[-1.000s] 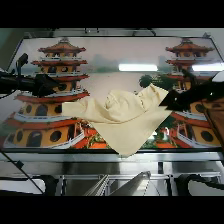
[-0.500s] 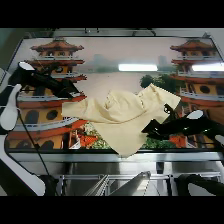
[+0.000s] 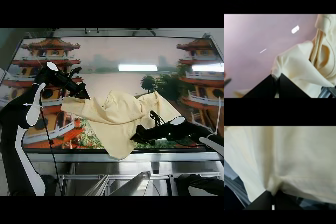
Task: Fold the shirts.
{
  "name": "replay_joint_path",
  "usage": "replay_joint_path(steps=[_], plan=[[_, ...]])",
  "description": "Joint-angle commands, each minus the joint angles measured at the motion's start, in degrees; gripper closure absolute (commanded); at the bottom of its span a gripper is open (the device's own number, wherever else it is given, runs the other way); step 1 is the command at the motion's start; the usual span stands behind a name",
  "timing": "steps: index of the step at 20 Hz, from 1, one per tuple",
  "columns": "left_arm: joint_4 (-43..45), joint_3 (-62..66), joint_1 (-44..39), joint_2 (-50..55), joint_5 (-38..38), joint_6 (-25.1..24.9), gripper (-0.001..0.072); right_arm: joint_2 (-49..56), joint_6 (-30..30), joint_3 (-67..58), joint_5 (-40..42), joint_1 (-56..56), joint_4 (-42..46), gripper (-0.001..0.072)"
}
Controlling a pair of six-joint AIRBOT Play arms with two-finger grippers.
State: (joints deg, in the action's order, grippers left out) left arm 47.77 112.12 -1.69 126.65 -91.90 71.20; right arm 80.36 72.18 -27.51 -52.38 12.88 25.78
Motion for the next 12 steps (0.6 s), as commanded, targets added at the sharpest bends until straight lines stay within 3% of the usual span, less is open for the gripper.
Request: replay_joint_path(steps=[1, 6, 12], plan=[[-0.9, 0.46, -0.59, 0.35, -0.87, 0.39, 0.0677, 0.02, -2.21, -0.24, 0.13, 0.09, 0.55, 0.0695], [-11.72, 0.46, 3.17, -5.07, -1.88, 0.11, 0.068, -5.92, -4.96, -1.81, -8.28, -12.22, 3.15, 0.0696], [-13.51, 0.46, 8.31, -15.39, -6.01, 1.09, 0.0679, -19.41, -5.01, -11.28, -20.41, -37.18, 5.05, 0.0695]])
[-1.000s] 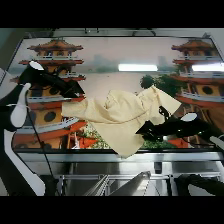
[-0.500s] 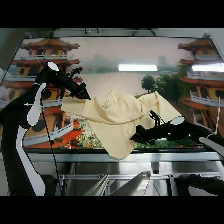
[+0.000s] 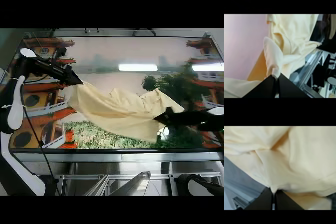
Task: Fold the shirts.
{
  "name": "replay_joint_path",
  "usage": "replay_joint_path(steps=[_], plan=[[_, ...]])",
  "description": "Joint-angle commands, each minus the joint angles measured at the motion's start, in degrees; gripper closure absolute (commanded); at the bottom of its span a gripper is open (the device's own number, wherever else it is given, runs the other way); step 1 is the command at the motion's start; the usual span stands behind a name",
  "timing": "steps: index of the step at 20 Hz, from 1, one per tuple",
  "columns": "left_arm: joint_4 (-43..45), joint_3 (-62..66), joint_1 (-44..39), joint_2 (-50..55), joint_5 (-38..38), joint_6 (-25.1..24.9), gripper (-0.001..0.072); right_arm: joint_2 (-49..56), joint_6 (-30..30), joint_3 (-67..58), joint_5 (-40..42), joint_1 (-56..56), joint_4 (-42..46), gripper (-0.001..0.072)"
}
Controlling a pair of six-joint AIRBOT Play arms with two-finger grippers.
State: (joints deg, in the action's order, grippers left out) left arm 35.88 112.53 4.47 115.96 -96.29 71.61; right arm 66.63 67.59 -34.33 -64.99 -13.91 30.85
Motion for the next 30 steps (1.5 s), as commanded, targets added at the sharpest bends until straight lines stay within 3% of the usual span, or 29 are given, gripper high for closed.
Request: replay_joint_path(steps=[1, 5, 11, 14, 18, 21, 23, 25, 28, 30], plan=[[-1.7, 0.04, 2.73, -7.04, -1.27, 0.74, 0.0679, -7.32, -0.42, -6.69, -9.73, -13.22, -0.02, 0.0696], [-12.26, 0.04, 4.48, -15.43, -0.15, 0.68, 0.0679, -11.17, -0.42, -14.8, -15.34, -18.47, -2.95, 0.0695], [-15.02, 0.04, 6.27, -32.72, 0.44, -0.66, 0.068, -18.12, -6.58, -27.28, -17.79, -18.49, -24.3, 0.0695], [-15.06, 0.13, 12.92, -43.34, 3.91, -0.63, 0.068, -21.97, -8.37, -36.06, -13.97, -18.49, -24.46, 0.0695], [-14.62, 0.15, 27.56, -54.01, 10.73, -1.05, 0.0681, -24.79, -9.33, -42.49, -1.55, -18.47, -20.15, 0.0695], [-14.4, 0.15, 31.93, -55.93, 12.5, -3.67, 0.068, -21.66, -6.6, -41.7, -2.99, -17.22, -12.68, 0.0695], [-14.23, -0.02, 28.44, -52.5, 8.26, -3.65, 0.068, -17.22, -5.88, -38.62, -6.51, -13.38, -11.34, 0.0695], [-7.5, -1.44, 19.98, -47.17, 6.75, -3.63, 0.068, -12.57, -6.58, -33.51, -7.37, -7.67, -10.93, 0.0695], [9.29, -8.09, 7.41, -39.01, 9.25, -3.65, 0.068, -4.96, -7.72, -25.86, -0.33, 0.2, -5.51, 0.0696], [15.72, -11.93, 2.1, -32.09, 15.34, -3.67, 0.068, 2.38, -7.67, -23.96, 6.78, 2.8, -2.27, 0.0695]])
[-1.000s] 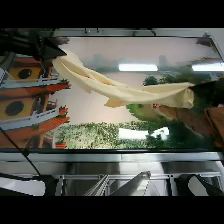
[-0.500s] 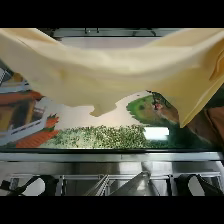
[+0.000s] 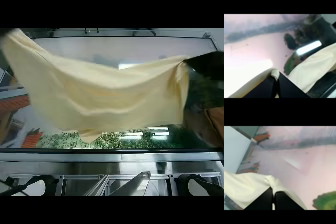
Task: Fold the shirts.
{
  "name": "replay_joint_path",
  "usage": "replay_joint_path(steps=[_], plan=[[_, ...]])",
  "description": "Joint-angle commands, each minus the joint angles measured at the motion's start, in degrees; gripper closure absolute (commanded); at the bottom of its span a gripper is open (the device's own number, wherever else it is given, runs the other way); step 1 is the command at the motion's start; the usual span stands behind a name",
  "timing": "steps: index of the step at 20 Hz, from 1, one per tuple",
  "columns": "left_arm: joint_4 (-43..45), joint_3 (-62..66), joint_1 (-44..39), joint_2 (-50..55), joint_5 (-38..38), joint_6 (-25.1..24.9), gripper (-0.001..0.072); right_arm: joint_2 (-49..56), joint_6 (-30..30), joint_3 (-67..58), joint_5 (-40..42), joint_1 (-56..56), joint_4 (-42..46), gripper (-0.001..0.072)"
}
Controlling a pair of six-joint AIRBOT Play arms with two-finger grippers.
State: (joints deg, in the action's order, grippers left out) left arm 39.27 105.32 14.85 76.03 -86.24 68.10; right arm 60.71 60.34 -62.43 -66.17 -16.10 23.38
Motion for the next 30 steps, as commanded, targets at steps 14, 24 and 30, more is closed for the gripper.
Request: replay_joint_path(steps=[14, 24, 30], plan=[[13.27, -3.1, 5.29, 28.11, -2.58, 9.35, 0.0, 28.17, -2.08, -4.79, -3.06, -14.19, 17.29, 0.0269], [13.79, -42.36, 7.37, 19.08, 5.29, 6.19, 0.0001, 33.99, -6.12, 4.09, -1.14, -6.05, 21.44, 0.0269], [18.25, -44.94, 1.81, 21.16, 4.59, 6.6, 0.0203, 34.73, -6.12, 4.07, 0.17, -0.79, 21.42, 0.0269]])
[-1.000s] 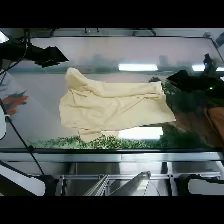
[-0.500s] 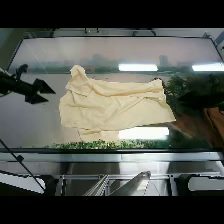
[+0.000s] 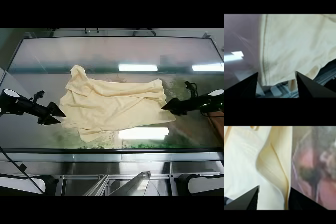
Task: Fold the shirts.
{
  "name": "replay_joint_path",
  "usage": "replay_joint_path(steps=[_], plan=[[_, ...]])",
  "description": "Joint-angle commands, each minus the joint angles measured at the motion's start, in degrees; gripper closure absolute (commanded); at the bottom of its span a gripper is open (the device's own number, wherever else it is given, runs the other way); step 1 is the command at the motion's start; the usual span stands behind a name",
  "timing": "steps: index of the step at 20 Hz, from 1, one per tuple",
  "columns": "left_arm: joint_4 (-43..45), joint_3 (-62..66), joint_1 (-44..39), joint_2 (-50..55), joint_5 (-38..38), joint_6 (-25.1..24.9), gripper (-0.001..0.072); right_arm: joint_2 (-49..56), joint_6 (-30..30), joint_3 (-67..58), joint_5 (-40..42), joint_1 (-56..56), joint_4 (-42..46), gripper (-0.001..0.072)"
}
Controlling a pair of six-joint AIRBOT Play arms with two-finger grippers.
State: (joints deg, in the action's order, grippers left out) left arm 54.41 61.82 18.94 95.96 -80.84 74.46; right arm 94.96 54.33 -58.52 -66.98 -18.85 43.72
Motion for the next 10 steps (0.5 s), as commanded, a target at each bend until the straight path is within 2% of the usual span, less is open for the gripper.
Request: replay_joint_path(steps=[1, 4, 5, 7, 8, 10], plan=[[2.93, -1.44, -2.97, 2.38, -1.36, 0.24, 0.0204, 0.48, -0.11, 0.15, 0.96, 1.97, 1.05, 0.027], [-2.12, -1.29, -5.42, 5.22, -1.16, -0.61, 0.0207, 0.48, -0.15, 0.15, -0.31, 1.92, 1.11, 0.027], [-4.39, -0.33, -6.21, 6.03, -1.57, -2.32, 0.0339, 0.48, -0.24, 0.15, -1.16, 1.92, 1.14, 0.027], [-6.69, 2.51, -7.76, 6.84, -2.64, -4.55, 0.0685, 0.48, -0.59, 0.15, -2.67, 1.88, 1.36, 0.0272], [-6.47, 3.96, -8.39, 6.82, -2.8, -4.52, 0.0683, 0.48, -0.59, 0.15, -3.39, 1.86, 1.33, 0.0288], [-6.58, 7.21, -9.25, 6.73, -5.62, -4.37, 0.0684, 0.39, -0.57, 0.11, -5.55, 1.88, 1.14, 0.0696]])
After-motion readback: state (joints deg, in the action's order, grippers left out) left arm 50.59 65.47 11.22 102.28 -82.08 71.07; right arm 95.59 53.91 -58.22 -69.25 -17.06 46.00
